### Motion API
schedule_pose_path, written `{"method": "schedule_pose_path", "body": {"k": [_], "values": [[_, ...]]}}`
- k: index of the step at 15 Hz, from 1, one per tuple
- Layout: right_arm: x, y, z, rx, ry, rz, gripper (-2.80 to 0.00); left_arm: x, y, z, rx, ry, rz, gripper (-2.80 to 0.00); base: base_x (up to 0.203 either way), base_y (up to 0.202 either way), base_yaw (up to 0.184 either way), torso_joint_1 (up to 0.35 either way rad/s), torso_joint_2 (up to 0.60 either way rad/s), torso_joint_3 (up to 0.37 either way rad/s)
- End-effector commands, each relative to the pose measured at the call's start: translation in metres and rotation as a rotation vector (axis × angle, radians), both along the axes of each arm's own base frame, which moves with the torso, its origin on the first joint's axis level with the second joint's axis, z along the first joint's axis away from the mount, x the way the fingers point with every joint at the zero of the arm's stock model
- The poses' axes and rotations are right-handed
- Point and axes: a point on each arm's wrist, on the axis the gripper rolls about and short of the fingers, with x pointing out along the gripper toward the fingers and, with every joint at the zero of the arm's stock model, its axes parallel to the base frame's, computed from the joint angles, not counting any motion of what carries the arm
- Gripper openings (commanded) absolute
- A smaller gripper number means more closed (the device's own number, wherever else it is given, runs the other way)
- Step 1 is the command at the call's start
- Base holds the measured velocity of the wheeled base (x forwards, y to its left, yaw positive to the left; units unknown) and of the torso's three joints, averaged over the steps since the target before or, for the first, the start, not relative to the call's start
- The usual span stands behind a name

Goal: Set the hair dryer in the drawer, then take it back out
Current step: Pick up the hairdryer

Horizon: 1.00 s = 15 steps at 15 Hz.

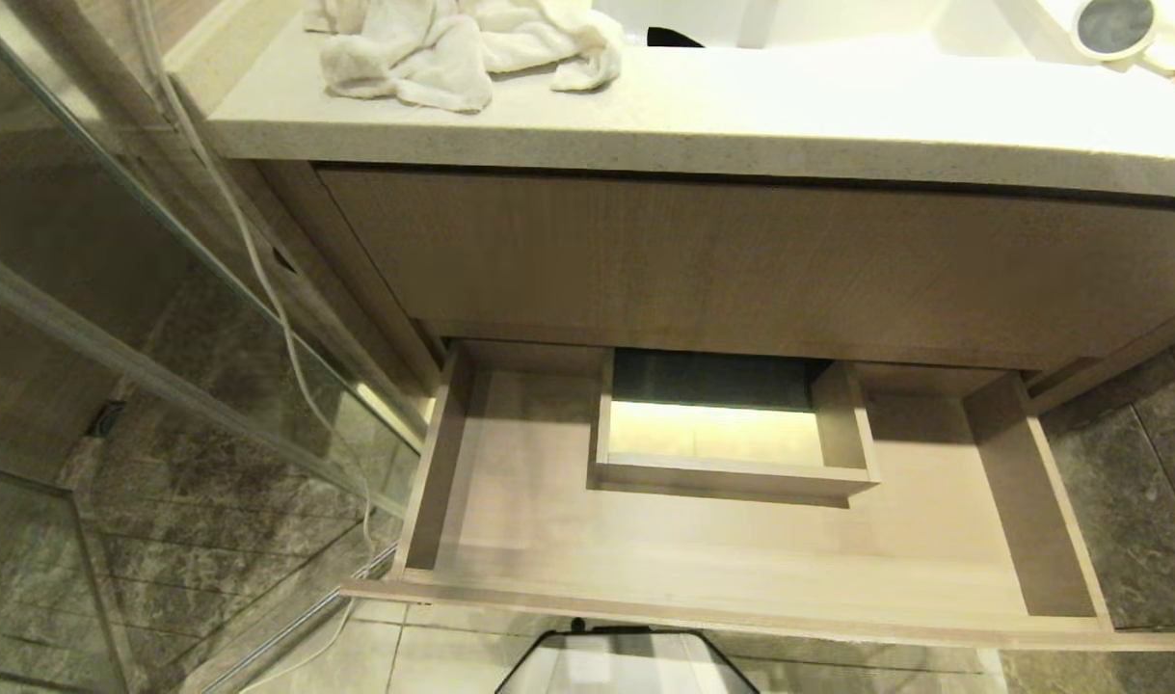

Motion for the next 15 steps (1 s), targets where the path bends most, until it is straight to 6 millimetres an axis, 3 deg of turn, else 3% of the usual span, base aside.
{"method": "schedule_pose_path", "body": {"k": [1, 9, 11, 15], "values": [[-0.0001, 0.0000, -0.0002, 0.000, 0.000, -0.001, -2.80, 0.0001, 0.0000, -0.0005, 0.000, 0.002, 0.000, -2.80, 0.000, 0.000, 0.000, 0.135, -0.04, -0.023], [-0.0001, 0.0000, -0.0002, 0.000, 0.000, -0.001, -2.80, 0.0000, 0.0000, -0.0001, 0.000, 0.001, 0.000, -2.80, 0.000, 0.000, 0.000, 0.015, -0.01, 0.000], [-0.0001, 0.0000, -0.0002, 0.000, 0.000, -0.001, -2.80, 0.0001, 0.0000, -0.0005, 0.000, 0.002, 0.000, -2.80, 0.000, 0.000, 0.000, 0.163, -0.28, -0.105], [-0.0001, 0.0000, -0.0002, 0.000, 0.000, 0.000, -2.80, 0.0001, 0.0000, -0.0003, 0.000, 0.001, 0.000, -2.80, -0.004, 0.017, -0.136, 0.286, -0.50, -0.206]]}}
